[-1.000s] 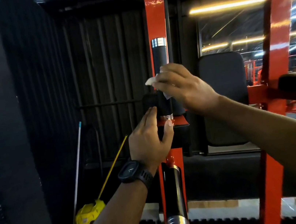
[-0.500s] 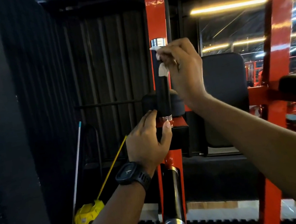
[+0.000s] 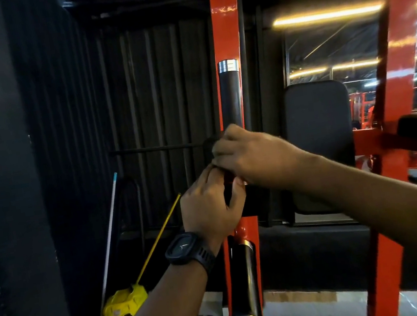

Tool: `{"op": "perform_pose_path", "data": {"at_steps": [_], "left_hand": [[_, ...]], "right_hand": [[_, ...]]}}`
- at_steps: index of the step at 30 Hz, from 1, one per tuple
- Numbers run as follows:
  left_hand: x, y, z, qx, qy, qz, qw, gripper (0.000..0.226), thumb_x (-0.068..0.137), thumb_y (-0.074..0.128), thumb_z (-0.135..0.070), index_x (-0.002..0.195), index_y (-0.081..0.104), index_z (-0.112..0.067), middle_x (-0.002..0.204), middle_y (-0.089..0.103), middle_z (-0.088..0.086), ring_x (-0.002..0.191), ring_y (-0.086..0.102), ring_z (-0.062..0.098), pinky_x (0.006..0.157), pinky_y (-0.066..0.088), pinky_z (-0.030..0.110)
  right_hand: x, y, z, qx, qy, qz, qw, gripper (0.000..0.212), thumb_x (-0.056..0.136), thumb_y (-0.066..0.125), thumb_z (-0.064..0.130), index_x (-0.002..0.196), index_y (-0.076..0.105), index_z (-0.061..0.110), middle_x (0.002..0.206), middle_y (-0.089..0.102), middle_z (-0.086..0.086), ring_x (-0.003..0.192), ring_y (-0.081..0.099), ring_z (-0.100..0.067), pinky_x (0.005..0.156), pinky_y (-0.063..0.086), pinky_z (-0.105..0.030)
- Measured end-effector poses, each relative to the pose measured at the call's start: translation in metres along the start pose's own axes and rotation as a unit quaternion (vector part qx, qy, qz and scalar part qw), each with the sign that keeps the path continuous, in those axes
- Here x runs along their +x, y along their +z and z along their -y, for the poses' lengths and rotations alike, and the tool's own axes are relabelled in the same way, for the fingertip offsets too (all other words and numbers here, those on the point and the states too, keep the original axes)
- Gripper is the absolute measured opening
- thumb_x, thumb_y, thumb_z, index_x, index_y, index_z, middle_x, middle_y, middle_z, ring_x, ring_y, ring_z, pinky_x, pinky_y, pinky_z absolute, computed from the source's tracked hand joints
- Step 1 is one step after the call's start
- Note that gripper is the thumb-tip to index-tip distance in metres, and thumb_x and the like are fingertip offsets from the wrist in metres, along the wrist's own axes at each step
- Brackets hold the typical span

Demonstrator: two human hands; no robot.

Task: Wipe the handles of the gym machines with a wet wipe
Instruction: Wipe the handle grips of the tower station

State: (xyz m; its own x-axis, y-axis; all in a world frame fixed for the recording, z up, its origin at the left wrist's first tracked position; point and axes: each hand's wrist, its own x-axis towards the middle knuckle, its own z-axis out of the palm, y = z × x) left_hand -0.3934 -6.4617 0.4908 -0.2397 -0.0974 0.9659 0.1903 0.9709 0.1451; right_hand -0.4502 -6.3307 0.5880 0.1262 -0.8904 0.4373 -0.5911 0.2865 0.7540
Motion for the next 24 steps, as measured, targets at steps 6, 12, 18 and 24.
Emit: {"op": "perform_pose_path", "data": {"at_steps": [6, 12, 18, 24], "left_hand": [[-0.001, 0.0, 0.001, -0.001, 0.006, -0.004, 1.0, 0.05, 0.096, 0.044, -0.042, 0.118, 0.068, -0.005, 0.117, 0.071, 0.01, 0.1, 0.071, 0.025, 0.073, 0.057, 0.032], [-0.001, 0.002, 0.002, -0.018, 0.009, -0.004, 1.0, 0.05, 0.097, 0.044, -0.042, 0.119, 0.067, -0.004, 0.118, 0.071, 0.011, 0.102, 0.071, 0.025, 0.075, 0.061, 0.037], [-0.003, 0.003, 0.004, -0.016, 0.006, -0.004, 1.0, 0.05, 0.096, 0.044, -0.043, 0.117, 0.068, -0.005, 0.119, 0.071, 0.012, 0.104, 0.07, 0.027, 0.08, 0.059, 0.038], [-0.002, 0.002, 0.003, -0.017, 0.01, -0.007, 1.0, 0.048, 0.096, 0.044, -0.042, 0.112, 0.069, -0.005, 0.113, 0.072, 0.012, 0.099, 0.071, 0.028, 0.078, 0.056, 0.036]], "right_hand": [[0.009, -0.028, -0.029, -0.048, 0.095, -0.079, 0.991, 0.042, 0.082, 0.051, 0.012, 0.121, 0.067, 0.009, 0.128, 0.06, -0.013, 0.118, 0.048, -0.037, 0.092, 0.051, -0.05], [0.003, -0.025, -0.025, -0.06, 0.091, -0.083, 0.991, 0.047, 0.079, 0.056, 0.003, 0.126, 0.063, 0.005, 0.136, 0.048, -0.021, 0.123, 0.033, -0.032, 0.093, 0.052, -0.041], [0.011, -0.033, -0.024, -0.082, 0.089, -0.079, 0.99, 0.042, 0.084, 0.055, 0.002, 0.126, 0.06, 0.007, 0.132, 0.053, -0.016, 0.122, 0.041, -0.032, 0.082, 0.055, -0.041], [0.024, -0.041, -0.032, -0.09, 0.135, -0.133, 0.978, 0.026, 0.093, 0.047, 0.007, 0.107, 0.069, 0.008, 0.119, 0.066, -0.011, 0.103, 0.055, -0.033, 0.077, 0.049, -0.039]]}}
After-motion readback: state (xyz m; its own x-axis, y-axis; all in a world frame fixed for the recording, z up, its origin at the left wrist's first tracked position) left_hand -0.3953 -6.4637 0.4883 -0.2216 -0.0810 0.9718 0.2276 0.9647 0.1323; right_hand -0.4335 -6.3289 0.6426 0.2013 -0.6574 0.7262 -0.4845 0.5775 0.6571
